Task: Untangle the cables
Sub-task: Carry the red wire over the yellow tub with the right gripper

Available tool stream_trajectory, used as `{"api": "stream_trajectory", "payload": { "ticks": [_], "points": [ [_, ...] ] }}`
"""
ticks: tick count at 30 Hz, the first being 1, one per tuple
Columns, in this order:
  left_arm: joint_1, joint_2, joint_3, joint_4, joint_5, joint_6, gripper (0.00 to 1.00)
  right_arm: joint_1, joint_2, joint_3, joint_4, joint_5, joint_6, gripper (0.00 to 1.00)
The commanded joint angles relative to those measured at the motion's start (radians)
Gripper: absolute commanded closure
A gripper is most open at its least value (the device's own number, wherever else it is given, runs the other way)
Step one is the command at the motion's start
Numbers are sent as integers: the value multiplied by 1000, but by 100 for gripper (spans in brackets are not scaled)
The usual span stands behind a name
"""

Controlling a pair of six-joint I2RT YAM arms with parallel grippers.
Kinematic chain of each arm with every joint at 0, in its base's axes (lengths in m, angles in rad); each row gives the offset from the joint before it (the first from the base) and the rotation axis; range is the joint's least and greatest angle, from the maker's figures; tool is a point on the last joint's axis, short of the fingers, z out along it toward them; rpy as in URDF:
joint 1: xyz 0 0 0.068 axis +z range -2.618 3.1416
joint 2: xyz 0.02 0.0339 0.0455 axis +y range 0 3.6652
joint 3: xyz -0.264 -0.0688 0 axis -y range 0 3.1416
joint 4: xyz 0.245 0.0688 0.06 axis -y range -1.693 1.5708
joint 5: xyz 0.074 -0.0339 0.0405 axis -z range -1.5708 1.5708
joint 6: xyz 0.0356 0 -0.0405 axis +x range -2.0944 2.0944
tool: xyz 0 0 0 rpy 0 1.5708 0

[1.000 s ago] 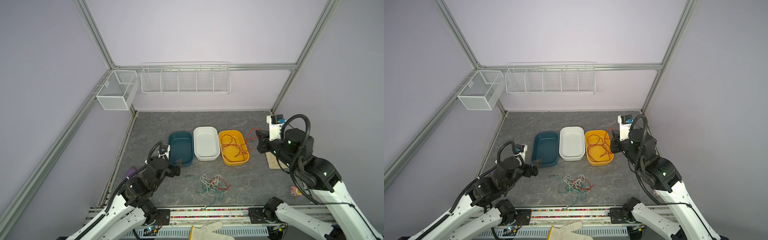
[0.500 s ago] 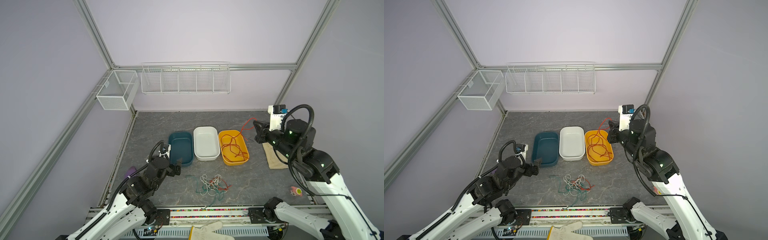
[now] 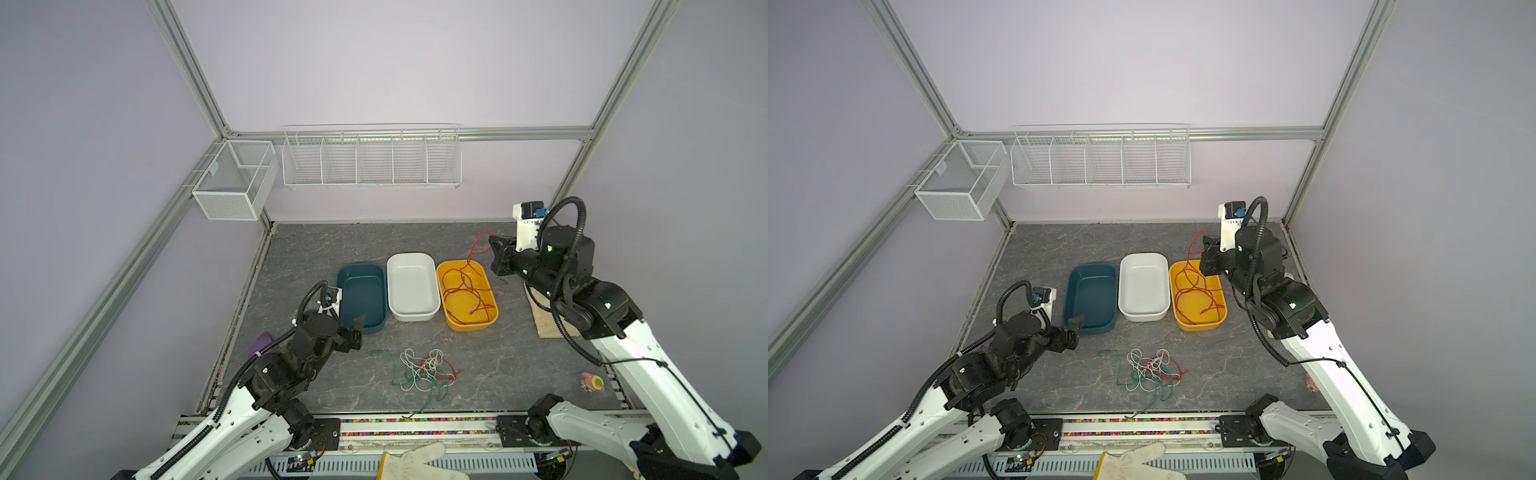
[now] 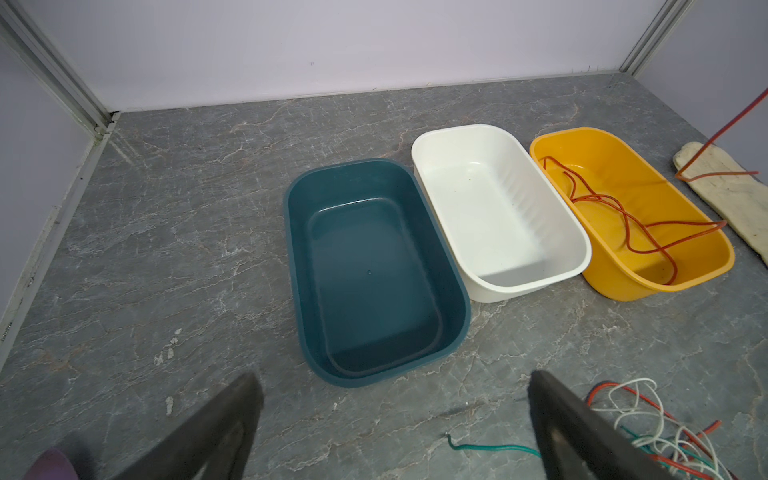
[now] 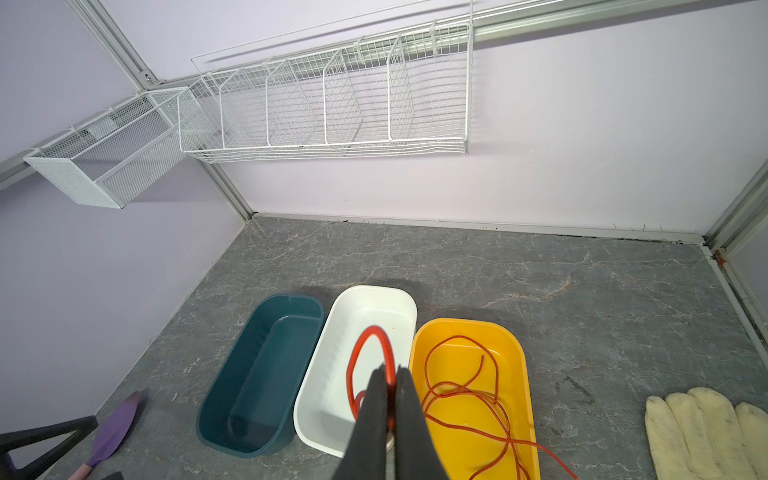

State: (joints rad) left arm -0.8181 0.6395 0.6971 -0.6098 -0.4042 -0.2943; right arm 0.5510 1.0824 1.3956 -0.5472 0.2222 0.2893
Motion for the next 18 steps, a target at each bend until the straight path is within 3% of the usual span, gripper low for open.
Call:
{"api": "stream_trajectory", "payload": {
  "ticks": [1, 18],
  "points": [
    [4, -4, -16, 8, -7, 13, 1, -11, 9, -8, 53, 3, 9, 94],
    [4, 3, -19, 13, 5, 16, 1, -16, 45, -130, 121, -15, 74, 94]
  ]
}}
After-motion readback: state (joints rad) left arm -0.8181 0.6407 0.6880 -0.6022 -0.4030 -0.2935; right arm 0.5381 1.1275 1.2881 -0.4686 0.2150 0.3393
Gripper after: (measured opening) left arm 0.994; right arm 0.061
